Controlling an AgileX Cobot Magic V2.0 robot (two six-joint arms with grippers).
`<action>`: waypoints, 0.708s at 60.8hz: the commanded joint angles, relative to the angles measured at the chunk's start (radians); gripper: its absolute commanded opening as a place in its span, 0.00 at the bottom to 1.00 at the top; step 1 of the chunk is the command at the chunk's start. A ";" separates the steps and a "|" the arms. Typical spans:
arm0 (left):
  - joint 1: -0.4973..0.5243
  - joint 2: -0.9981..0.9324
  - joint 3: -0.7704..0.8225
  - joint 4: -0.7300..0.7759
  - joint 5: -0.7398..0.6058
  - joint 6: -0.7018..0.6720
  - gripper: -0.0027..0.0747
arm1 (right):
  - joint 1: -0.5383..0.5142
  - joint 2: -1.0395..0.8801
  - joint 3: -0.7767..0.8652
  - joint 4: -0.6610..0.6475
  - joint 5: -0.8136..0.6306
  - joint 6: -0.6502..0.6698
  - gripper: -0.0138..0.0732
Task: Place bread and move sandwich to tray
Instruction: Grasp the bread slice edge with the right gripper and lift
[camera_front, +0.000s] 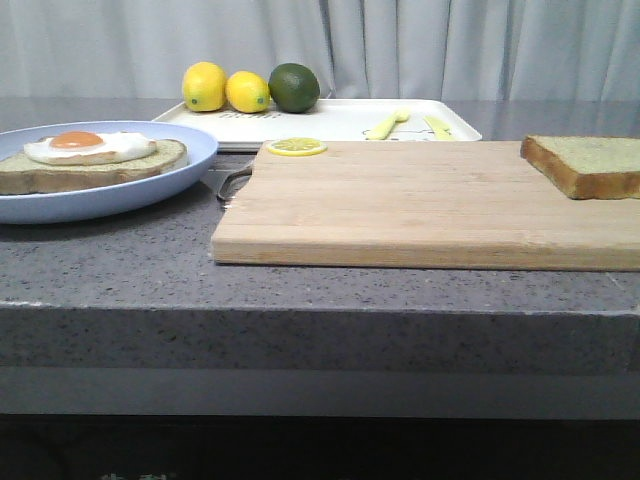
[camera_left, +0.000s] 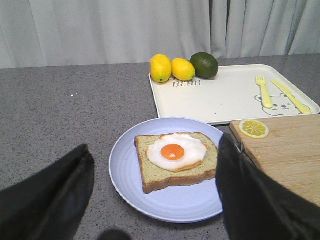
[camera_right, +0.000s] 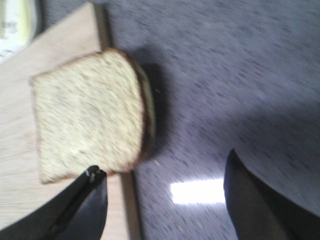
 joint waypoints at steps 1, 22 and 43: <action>-0.009 0.014 -0.025 0.006 -0.078 0.002 0.67 | -0.001 0.038 -0.030 0.166 0.058 -0.098 0.74; -0.009 0.014 -0.025 0.006 -0.081 0.002 0.67 | 0.093 0.194 -0.030 0.221 0.072 -0.191 0.74; -0.009 0.014 -0.025 0.006 -0.081 0.002 0.67 | 0.118 0.222 -0.030 0.276 0.130 -0.218 0.60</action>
